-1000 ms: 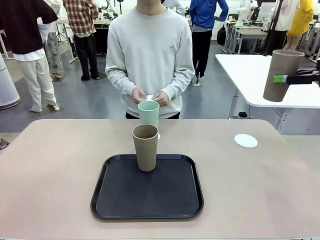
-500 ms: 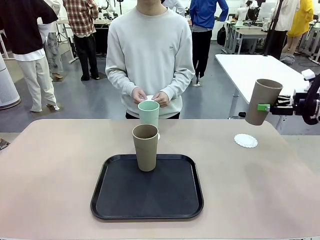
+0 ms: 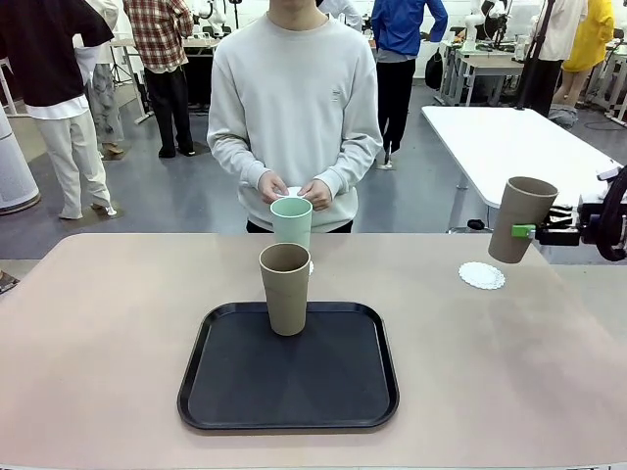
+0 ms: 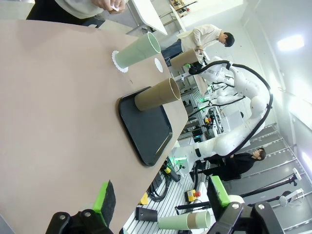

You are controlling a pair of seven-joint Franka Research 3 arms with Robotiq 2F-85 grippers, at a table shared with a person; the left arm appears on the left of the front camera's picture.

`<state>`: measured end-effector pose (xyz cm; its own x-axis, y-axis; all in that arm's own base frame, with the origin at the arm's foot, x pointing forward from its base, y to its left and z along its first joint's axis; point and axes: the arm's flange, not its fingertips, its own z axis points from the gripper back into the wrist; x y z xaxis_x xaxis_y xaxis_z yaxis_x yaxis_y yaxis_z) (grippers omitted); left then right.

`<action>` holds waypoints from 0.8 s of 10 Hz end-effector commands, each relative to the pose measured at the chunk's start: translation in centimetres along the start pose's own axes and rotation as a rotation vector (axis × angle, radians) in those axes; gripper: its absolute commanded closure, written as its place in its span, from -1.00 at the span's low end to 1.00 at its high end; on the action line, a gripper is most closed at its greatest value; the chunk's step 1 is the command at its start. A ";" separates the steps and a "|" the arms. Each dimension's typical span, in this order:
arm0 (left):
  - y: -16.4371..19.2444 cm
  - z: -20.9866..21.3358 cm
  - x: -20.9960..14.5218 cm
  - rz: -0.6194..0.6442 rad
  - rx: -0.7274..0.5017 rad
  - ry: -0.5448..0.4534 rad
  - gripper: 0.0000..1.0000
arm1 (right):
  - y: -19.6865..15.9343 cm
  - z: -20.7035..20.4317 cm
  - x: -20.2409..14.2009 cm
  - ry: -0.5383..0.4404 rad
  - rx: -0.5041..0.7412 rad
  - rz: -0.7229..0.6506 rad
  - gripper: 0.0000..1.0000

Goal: Place coasters on the table and set cups on them.
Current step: Take one Reusable plastic cup from the Flat Tray and place it on a coaster set by the human.

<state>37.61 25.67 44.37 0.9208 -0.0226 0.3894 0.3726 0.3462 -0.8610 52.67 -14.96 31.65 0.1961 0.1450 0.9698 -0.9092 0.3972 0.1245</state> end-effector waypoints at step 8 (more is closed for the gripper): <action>-0.2 0.2 0.0 -0.002 -0.002 0.003 -1.00 | -2.5 -4.0 -2.6 0.083 -0.063 0.002 -0.72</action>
<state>37.61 25.67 44.36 0.9208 -0.0228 0.3894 0.3727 0.3461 -0.8610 55.03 -13.43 28.29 0.2429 0.2186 0.9451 -0.8895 0.4389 0.1271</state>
